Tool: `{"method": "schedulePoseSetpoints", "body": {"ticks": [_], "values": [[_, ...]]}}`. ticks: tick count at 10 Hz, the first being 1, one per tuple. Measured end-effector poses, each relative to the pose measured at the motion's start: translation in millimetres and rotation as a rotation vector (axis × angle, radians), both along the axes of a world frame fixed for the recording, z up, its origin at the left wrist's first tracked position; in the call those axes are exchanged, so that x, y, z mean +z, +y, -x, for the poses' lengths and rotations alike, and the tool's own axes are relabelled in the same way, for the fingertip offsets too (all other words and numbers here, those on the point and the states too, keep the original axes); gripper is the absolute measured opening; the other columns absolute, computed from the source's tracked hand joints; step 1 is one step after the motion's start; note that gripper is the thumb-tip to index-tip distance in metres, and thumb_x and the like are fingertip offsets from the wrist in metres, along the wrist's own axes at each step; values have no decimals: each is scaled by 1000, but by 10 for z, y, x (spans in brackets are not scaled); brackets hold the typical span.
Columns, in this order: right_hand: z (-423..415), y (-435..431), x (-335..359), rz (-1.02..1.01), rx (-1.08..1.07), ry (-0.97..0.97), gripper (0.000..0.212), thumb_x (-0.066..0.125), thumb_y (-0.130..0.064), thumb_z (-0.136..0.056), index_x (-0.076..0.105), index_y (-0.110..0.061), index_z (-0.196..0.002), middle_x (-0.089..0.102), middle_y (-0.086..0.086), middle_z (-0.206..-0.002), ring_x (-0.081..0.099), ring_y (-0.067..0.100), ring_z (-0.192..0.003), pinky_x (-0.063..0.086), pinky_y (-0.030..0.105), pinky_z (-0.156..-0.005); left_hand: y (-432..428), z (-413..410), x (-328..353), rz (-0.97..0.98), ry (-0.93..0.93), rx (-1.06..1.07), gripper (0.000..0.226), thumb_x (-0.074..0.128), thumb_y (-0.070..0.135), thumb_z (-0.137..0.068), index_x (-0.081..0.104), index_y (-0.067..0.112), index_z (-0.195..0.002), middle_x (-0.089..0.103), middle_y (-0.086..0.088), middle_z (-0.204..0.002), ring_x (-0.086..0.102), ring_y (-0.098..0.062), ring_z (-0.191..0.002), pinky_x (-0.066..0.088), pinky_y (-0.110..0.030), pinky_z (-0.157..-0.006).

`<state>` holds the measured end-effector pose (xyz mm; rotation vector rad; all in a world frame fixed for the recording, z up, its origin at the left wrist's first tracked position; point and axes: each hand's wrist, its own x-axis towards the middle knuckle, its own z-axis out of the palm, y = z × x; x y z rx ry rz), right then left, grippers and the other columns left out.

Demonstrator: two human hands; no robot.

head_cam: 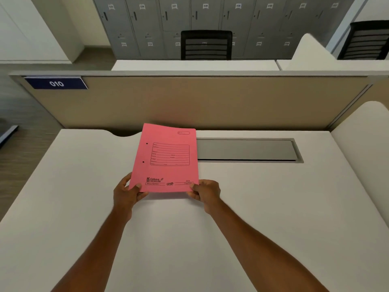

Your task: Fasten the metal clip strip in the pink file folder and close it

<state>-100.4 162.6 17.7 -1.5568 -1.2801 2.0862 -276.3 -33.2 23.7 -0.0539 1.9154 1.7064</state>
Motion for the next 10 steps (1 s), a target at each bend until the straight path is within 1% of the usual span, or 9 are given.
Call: {"method": "schedulePoseSetpoints", "body": {"ticks": [1, 3, 4, 5, 6, 7, 8, 9, 10], "values": [[124, 44, -59, -47, 27, -41, 3, 79, 0, -92, 77, -2, -93, 83, 16, -101, 82, 39, -88, 69, 46, -87, 46, 75, -102, 25, -25, 27, 58, 62, -8, -103, 52, 14, -156, 72, -18, -133, 76, -42, -111, 70, -35, -69], [226, 7, -167, -147, 69, -149, 31, 72, 10, -89, 71, -16, -73, 82, 13, -97, 83, 33, -85, 70, 37, -72, 48, 199, -256, 100, 2, 10, 63, 64, -6, -102, 52, 18, -158, 74, -14, -132, 77, -42, -113, 71, -32, -67], [221, -15, -204, -228, 75, -206, 24, 67, 14, -83, 70, -9, -77, 80, 17, -99, 82, 38, -88, 66, 34, -65, 31, 282, -311, 163, 45, -16, 63, 66, -4, -101, 53, 20, -158, 76, -13, -132, 78, -41, -110, 71, -38, -72], [210, -10, -225, -316, 112, -228, 18, 68, 13, -80, 73, -2, -88, 79, 20, -100, 80, 42, -90, 69, 50, -76, 17, 327, -374, 234, 105, -54, 60, 69, 2, -102, 56, 23, -156, 78, -14, -129, 80, -39, -103, 71, -52, -85], [196, -8, -216, -417, 168, -269, 16, 66, 7, -82, 76, 1, -93, 80, 21, -98, 78, 43, -91, 67, 56, -81, 41, 336, -397, 364, 235, -80, 54, 71, 12, -101, 60, 28, -152, 80, -12, -119, 78, -34, -93, 68, -50, -91], [169, -18, -220, -492, 208, -284, 14, 66, 2, -86, 76, 0, -95, 81, 19, -95, 78, 41, -89, 67, 53, -82, 62, 352, -411, 504, 362, -82, 55, 76, 19, -98, 63, 24, -151, 78, -15, -121, 69, -31, -98, 57, -42, -94], [127, -22, -191, -522, 254, -305, 8, 68, 0, -85, 74, -3, -90, 80, 14, -95, 78, 37, -90, 67, 48, -81, 51, 364, -391, 677, 438, -134, 72, 81, 32, -95, 53, 21, -160, 63, -21, -142, 60, -41, -132, 53, -59, -110], [66, -4, -165, -561, 301, -317, 13, 77, -14, -85, 74, -8, -96, 80, 8, -107, 74, 29, -100, 61, 38, -85, 52, 321, -354, 774, 494, -201, 82, 80, 41, -94, 44, 19, -164, 51, -21, -158, 46, -44, -149, 45, -69, -117], [8, 10, -129, -605, 372, -351, 36, 79, -30, -87, 74, -12, -118, 77, 6, -118, 72, 26, -108, 61, 41, -92, 94, 240, -305, 803, 599, -250, 82, 76, 44, -96, 41, 17, -165, 45, -20, -166, 39, -44, -156, 39, -71, -120]]}}
